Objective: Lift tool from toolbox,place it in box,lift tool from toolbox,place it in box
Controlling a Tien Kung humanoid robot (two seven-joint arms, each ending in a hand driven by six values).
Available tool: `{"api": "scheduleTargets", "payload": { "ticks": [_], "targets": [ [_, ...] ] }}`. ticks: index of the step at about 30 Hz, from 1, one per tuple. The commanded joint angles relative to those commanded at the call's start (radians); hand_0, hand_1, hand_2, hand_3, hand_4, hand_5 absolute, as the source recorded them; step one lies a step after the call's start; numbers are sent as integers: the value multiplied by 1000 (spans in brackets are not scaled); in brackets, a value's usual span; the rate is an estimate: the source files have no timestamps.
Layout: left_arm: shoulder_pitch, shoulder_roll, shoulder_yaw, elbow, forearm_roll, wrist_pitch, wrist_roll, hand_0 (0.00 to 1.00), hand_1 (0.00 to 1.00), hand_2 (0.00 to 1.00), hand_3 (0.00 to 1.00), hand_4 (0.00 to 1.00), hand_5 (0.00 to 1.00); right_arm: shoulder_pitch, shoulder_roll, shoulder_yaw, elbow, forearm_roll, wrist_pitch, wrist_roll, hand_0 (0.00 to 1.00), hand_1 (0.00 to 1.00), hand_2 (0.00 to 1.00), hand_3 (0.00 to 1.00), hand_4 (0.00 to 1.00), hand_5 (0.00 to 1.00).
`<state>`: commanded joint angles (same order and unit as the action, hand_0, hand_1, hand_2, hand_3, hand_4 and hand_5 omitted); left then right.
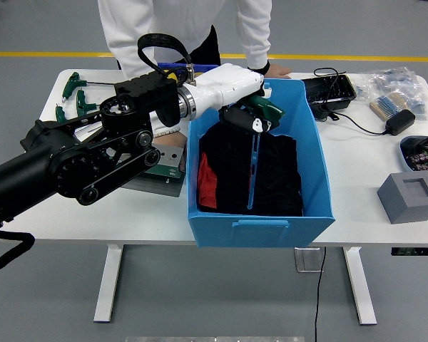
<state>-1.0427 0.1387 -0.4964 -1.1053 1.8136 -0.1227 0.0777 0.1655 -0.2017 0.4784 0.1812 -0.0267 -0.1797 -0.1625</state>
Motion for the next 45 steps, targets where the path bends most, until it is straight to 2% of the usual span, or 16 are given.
{"api": "scheduleTargets", "payload": {
  "ticks": [5,6,11,12,17,18,23,24,27,29,30,33,38,41,42,45],
  "targets": [
    [16,-36,43,40,4,-49,17,82,2,4,17,654,595,3,-2,8,1,-20,0,-5,680,671,737,567,792,673],
    [14,-46,54,54,6,-73,20,200,96,135,181,994,784,4,-3,7,1,-20,0,-5,679,671,738,567,792,674],
    [8,-79,71,123,-9,-76,-12,200,96,135,181,994,784,14,-7,-3,-1,-17,4,-2,679,671,738,567,792,674],
    [6,-83,73,134,-12,-72,-19,306,274,340,446,998,816,16,-8,-3,-1,-16,4,-1,682,671,736,567,793,674],
    [-12,-108,79,194,-12,-19,-68,306,274,340,446,998,816,25,-13,-2,-1,-13,0,6,682,671,736,567,793,674],
    [-16,-111,78,201,-12,-8,-77,426,552,686,718,998,787,26,-14,-1,-1,-14,-1,7,682,669,732,566,794,673],
    [-44,-123,54,219,-7,68,-131,426,552,686,718,998,787,30,-18,-9,-1,-16,-1,8,682,669,732,566,794,673],
    [-51,-124,43,217,-3,87,-143,530,645,824,827,998,755,30,-19,-16,-1,-12,0,8,682,666,731,566,793,673],
    [-67,-125,9,204,8,130,-169,530,645,824,827,998,755,27,-20,-16,0,-18,0,6,682,666,731,566,793,673],
    [-77,-121,-22,185,18,156,-184,530,645,824,827,998,755,23,-20,-11,1,-27,0,3,682,666,731,566,793,673],
    [-80,-118,-34,175,22,166,-189,571,683,880,850,998,745,21,-20,-9,1,-30,0,2,680,664,732,566,793,672],
    [-80,-106,-72,137,32,188,-195,571,683,880,850,998,745,14,-19,-1,2,-39,0,-1,680,664,732,566,793,672],
    [-54,-69,-126,58,75,174,-174,575,681,863,840,998,740,4,-15,7,1,-41,-2,-2,678,665,731,565,793,672],
    [-29,-22,-149,-4,110,137,-141,575,681,863,840,998,740,-3,-10,7,1,-31,-3,0,678,665,731,565,793,672],
    [-22,-9,-154,-20,120,128,-132,518,621,791,780,998,753,-4,-10,6,0,-27,-3,1,678,666,731,565,793,673],
    [6,53,-180,-83,151,79,-82,518,621,791,780,998,753,-12,-7,-4,0,-2,-4,8,678,666,731,565,793,673]
  ]
}}
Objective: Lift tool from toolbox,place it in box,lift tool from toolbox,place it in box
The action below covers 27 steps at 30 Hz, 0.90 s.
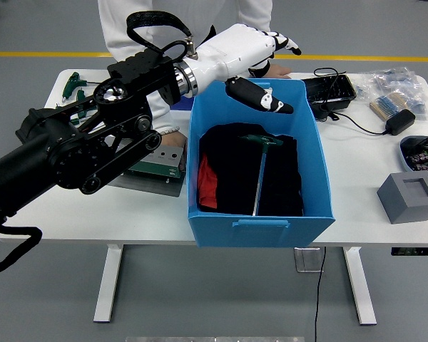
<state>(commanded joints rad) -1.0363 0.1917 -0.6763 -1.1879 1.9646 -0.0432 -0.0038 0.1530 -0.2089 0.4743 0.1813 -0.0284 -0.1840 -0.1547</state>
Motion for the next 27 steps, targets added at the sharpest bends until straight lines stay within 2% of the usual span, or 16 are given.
{"api": "scheduleTargets", "payload": {
  "ticks": [2,3,6,10,14,15,20,21,26,27],
  "targets": [
    [17,34,-18,-26,12,-40,39,518,621,791,780,998,753,-5,2,-1,0,2,-1,1,678,666,731,565,793,673],
    [24,48,-25,-34,17,-62,59,525,596,759,755,998,768,-7,3,-1,0,2,-2,1,674,665,729,566,792,673],
    [46,88,-42,-39,31,-119,108,525,596,759,755,998,768,-11,7,2,1,0,-5,0,674,665,729,566,792,673],
    [69,127,-44,-14,46,-151,135,527,612,763,756,998,773,-10,10,-2,1,6,-5,1,673,665,729,566,792,673],
    [79,164,-2,34,51,-177,132,527,612,763,756,998,773,-9,10,-9,0,23,-5,4,673,665,729,566,792,673],
    [76,174,27,60,44,-176,125,651,671,782,756,998,777,-10,11,-10,0,28,-6,5,672,665,729,566,791,673],
    [54,186,161,168,30,-197,120,651,671,782,756,998,777,-6,12,-3,1,18,-7,2,672,665,729,566,791,673],
    [51,190,188,185,30,-197,117,766,739,822,760,998,779,-7,12,-4,1,22,-7,3,672,664,729,566,791,673],
    [36,201,271,210,52,-212,106,766,739,822,760,998,779,-6,13,-4,1,25,-8,3,672,664,729,566,791,673],
    [31,202,283,211,66,-217,101,809,769,826,746,998,793,-6,13,-3,0,25,-8,3,671,664,729,566,790,672]
  ]
}}
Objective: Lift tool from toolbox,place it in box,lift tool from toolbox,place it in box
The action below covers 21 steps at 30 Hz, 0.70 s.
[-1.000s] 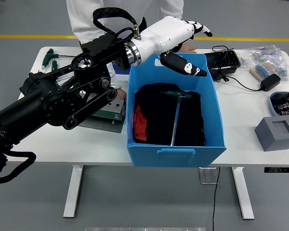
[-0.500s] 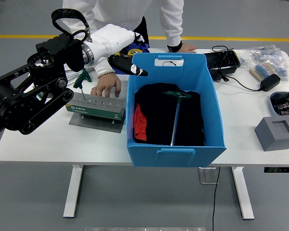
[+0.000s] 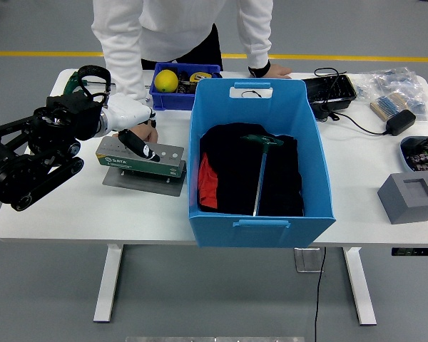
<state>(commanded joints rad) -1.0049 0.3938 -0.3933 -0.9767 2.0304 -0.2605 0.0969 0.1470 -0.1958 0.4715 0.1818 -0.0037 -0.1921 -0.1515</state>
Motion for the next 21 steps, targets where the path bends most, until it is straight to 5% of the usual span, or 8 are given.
{"api": "scheduleTargets", "payload": {
  "ticks": [11,12,17,18,21],
  "targets": [
    [-30,6,46,14,70,-13,-38,834,801,825,728,998,812,2,-2,-1,-1,-1,3,-1,673,663,729,565,789,671],
    [-33,7,47,17,74,-15,-39,840,782,751,656,998,822,2,-2,-3,-1,1,3,0,673,663,729,564,789,672],
    [-44,10,50,29,80,-29,-40,840,782,751,656,998,822,4,-3,-7,-1,8,3,1,673,663,729,564,789,672],
    [-45,11,49,29,81,-32,-40,851,730,635,594,998,821,4,-3,-8,-1,9,3,2,674,663,729,565,789,671],
    [-50,13,51,26,78,-41,-42,851,730,635,594,998,821,4,-3,-10,-1,12,3,2,674,663,729,565,789,671]
  ]
}}
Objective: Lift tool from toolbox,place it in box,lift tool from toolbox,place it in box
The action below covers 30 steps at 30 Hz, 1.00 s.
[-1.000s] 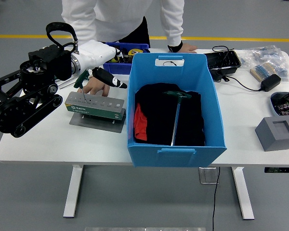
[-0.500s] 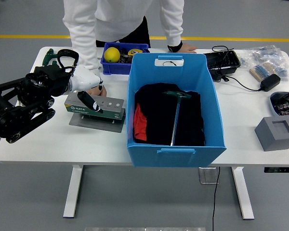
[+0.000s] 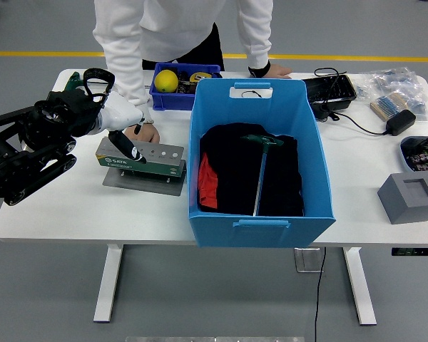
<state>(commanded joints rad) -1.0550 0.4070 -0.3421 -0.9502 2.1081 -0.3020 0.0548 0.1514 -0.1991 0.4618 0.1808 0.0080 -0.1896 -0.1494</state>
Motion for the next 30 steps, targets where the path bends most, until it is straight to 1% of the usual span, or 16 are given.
{"api": "scheduleTargets", "payload": {
  "ticks": [8,9,14,15,20,21,26,27,30],
  "targets": [
    [-8,-3,10,15,-1,-17,-3,854,724,624,579,998,822,1,-1,4,-1,-6,-1,-2,674,663,730,564,788,671],
    [-8,-3,10,17,-1,-18,-4,856,710,608,538,998,835,1,-1,4,-1,-6,-1,-2,674,663,729,564,788,670],
    [-10,-6,15,28,-1,-25,-2,856,710,608,538,998,835,1,-1,8,-1,-9,-2,-2,674,663,729,564,788,670],
    [-11,-6,16,30,-1,-26,-2,859,686,577,504,998,836,1,-1,9,-1,-9,-2,-2,674,663,729,564,788,669],
    [-11,-8,15,47,0,-35,3,859,686,577,504,998,836,2,0,8,-1,-9,-2,-2,674,663,729,564,788,669],
    [-12,-9,15,49,-1,-38,5,859,646,520,468,998,832,2,0,8,-1,-9,-3,-3,673,663,730,564,787,668],
    [-13,-10,13,61,-5,-42,9,859,646,520,468,998,832,1,1,9,0,-10,-4,-3,673,663,730,564,787,668],
    [-13,-11,13,62,-5,-41,9,843,550,432,424,998,834,1,1,9,0,-11,-4,-4,674,664,730,565,789,669],
    [-13,-14,15,74,-6,-40,9,843,550,432,424,998,834,-1,1,11,0,-14,-4,-4,674,664,730,565,789,669]
  ]
}}
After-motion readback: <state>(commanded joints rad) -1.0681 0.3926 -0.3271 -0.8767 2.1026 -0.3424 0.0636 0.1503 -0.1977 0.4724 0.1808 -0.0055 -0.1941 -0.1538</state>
